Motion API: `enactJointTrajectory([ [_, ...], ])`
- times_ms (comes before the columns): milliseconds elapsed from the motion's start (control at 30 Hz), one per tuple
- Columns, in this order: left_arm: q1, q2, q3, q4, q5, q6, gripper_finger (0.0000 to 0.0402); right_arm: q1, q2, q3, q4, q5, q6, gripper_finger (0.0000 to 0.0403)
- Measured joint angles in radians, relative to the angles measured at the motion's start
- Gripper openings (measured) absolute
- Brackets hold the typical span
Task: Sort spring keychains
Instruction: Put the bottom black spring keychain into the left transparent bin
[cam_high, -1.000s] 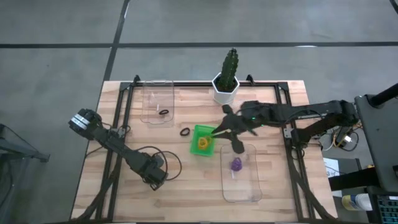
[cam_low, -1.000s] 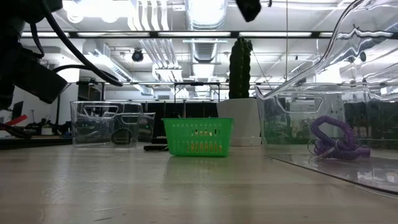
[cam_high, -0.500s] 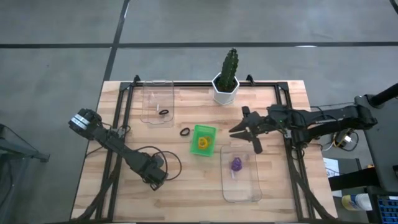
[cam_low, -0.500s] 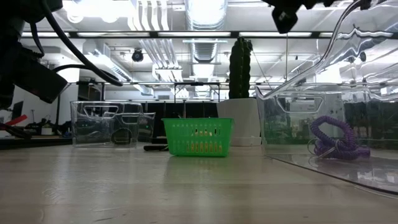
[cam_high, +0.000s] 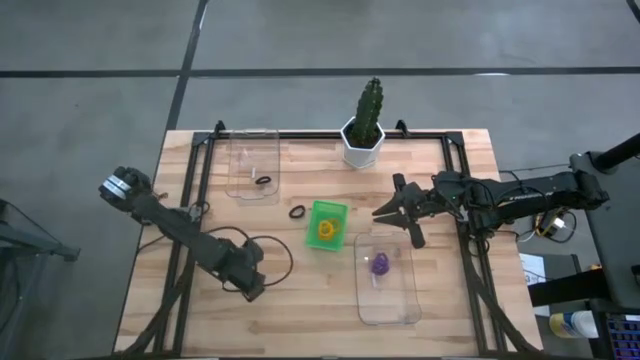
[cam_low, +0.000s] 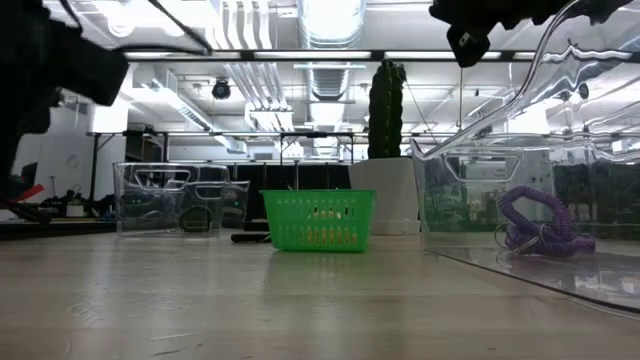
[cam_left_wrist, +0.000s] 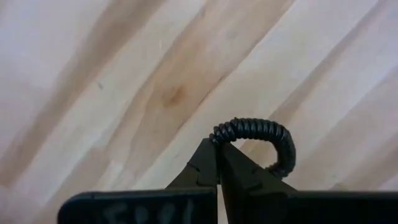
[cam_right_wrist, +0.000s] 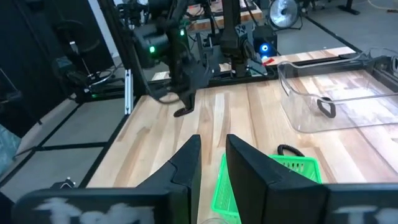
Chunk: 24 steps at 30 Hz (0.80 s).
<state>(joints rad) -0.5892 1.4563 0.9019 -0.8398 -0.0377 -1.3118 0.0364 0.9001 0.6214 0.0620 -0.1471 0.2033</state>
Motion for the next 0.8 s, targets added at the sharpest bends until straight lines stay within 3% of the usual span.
enactJointTrajectory([
  [167, 0.000, -0.088, 0.009, 0.045, -0.112, 0.071, 0.0001, 0.000, 0.000, -0.001, -0.002, 0.000, -0.001, 0.0075],
  [467, -0.001, -0.260, 0.009, 0.319, -0.341, 0.330, 0.0001, 0.000, 0.000, -0.001, -0.003, 0.000, -0.001, 0.0084],
  [800, -0.001, -0.371, 0.009, 0.736, -0.361, 0.682, 0.0001, 0.000, 0.000, -0.001, -0.004, 0.000, -0.006, 0.0069],
])
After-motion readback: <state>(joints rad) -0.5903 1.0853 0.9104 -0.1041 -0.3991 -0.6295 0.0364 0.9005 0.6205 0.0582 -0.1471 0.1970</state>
